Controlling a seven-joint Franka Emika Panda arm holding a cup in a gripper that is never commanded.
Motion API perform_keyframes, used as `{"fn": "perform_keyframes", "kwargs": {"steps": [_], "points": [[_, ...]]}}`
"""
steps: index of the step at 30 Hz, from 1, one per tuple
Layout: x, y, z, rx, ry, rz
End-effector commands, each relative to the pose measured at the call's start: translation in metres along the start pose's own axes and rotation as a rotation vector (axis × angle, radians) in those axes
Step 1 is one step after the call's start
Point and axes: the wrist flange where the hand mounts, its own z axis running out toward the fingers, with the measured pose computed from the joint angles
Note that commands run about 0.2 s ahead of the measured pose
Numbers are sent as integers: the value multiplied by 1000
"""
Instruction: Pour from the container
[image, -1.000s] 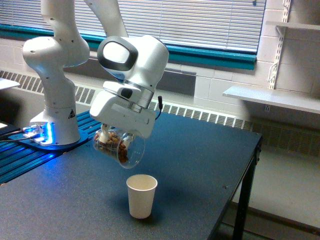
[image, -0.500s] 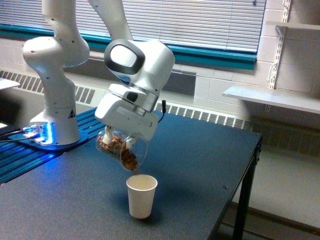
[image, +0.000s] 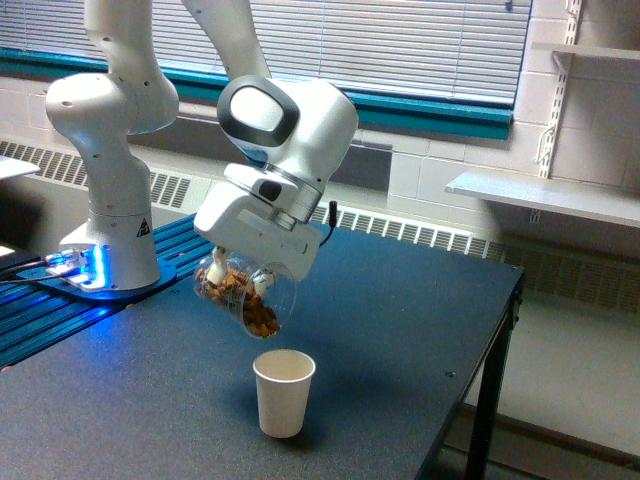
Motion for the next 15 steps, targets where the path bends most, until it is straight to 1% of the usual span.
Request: {"fn": "perform_keyframes", "kwargs": {"steps": [1, 15], "points": [[3, -5, -6, -9, 14, 2], [4, -9, -11, -45, 21, -9]]}}
